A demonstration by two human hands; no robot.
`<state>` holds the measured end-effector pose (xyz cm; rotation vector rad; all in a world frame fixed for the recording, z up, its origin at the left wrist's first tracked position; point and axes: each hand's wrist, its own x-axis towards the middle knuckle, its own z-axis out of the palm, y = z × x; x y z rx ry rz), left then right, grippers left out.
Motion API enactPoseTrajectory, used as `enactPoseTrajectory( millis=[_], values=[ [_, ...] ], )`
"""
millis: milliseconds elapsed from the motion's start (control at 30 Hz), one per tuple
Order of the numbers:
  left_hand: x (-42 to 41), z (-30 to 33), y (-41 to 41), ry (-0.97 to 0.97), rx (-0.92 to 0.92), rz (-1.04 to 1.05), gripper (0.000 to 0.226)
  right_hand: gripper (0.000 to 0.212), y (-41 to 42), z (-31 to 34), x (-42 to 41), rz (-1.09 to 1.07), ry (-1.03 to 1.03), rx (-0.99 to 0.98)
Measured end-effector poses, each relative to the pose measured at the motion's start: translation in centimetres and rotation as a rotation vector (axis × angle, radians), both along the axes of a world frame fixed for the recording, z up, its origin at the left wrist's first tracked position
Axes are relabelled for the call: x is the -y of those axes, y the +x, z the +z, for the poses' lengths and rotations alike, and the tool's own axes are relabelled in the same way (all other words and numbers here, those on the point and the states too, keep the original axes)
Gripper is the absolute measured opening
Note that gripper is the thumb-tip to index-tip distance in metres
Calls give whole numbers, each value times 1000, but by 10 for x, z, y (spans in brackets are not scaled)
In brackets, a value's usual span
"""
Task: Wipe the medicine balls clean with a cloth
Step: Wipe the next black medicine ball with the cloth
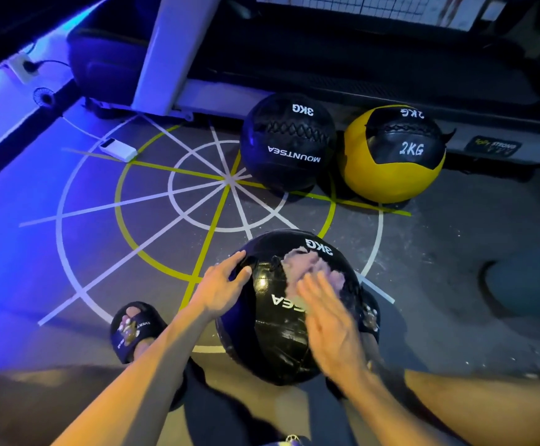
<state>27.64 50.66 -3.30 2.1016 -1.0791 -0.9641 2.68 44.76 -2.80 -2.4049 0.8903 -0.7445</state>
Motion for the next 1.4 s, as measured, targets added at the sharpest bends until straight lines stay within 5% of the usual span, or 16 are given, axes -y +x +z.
enactPoseTrajectory(
  millis=[133, 367, 533, 600, 733, 867, 967, 1133, 1400],
  values=[
    [-4, -1, 3, -2, 17, 4, 51, 47, 2, -3, -27, 476, -196, -142],
    [3, -1, 0, -14, 29, 13, 51, 49, -6, -3, 2, -156, 91, 34],
    [-3, -5, 12, -13, -89, 105, 41, 43, 0, -6, -32, 355, -72, -86],
    [-10, -7, 20, -21, -231, 121, 46, 46, -12, 0, -24, 384, -24, -134],
    [-15, -8, 25, -47, -353, 113, 49, 44, -35, 29, -9, 30, 230, 1],
    [-3, 3, -1, -107, -162, 201, 45, 22, -44, 43, 40, -549, 707, 245],
    [-4, 3, -13, -100, -86, 207, 58, 19, -34, 70, 65, -718, 815, 448],
    [-8, 3, -19, -81, -73, 207, 62, 20, 16, 94, 56, -378, 425, 140],
    [-14, 5, -30, -185, -24, 118, 42, 52, 89, 46, 41, 573, -9, -557]
  ],
)
